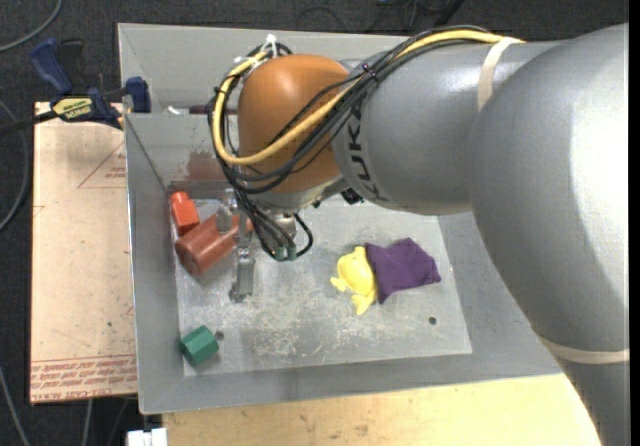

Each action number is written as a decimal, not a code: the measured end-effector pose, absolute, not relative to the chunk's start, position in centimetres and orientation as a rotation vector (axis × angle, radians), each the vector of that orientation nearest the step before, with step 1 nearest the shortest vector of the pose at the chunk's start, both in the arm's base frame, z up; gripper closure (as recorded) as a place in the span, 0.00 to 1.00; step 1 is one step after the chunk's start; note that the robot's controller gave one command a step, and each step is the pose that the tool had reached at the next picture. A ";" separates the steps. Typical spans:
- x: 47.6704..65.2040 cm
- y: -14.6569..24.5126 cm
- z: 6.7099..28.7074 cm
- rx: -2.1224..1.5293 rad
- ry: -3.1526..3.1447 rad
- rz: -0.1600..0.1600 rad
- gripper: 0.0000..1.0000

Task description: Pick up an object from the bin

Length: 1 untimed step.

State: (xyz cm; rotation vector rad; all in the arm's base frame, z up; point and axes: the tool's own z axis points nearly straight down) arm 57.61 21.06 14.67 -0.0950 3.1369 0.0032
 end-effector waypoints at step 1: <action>58.5 21.8 11.8 -0.304 3.122 0.005 0.00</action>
Offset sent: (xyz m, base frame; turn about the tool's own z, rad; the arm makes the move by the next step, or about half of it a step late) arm 0.0520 0.0166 -0.0767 0.0554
